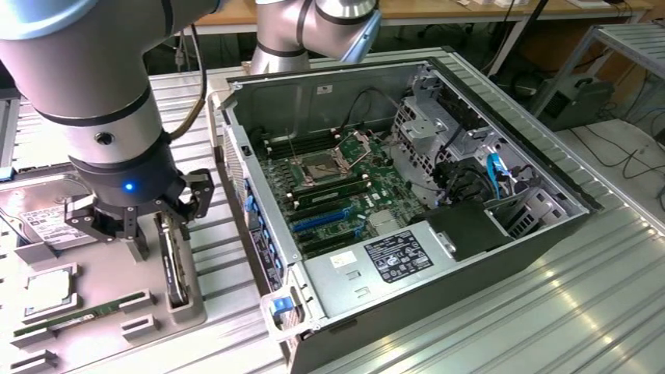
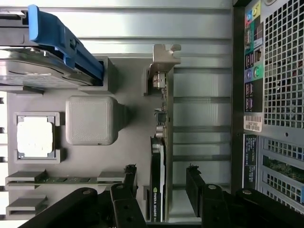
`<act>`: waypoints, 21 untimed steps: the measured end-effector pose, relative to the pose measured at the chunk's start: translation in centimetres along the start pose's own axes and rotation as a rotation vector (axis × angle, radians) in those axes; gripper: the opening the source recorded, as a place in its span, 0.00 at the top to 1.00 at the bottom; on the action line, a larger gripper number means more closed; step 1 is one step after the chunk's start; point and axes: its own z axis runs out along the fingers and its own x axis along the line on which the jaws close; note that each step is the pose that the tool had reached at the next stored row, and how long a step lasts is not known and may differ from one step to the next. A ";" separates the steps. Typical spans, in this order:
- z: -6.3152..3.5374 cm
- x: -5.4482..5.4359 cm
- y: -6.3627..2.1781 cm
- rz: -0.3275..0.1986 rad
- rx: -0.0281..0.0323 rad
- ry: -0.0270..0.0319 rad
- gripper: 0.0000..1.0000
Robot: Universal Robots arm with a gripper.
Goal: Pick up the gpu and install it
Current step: 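Pick up the gpu and move the gpu toward the slot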
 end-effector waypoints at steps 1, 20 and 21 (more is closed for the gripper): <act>0.18 0.0 0.03 0.000 0.0000 0.0000 0.46; 4.12 0.1 -0.08 0.000 0.0004 0.0001 0.46; 4.30 0.1 -0.08 0.000 0.0003 0.0000 0.46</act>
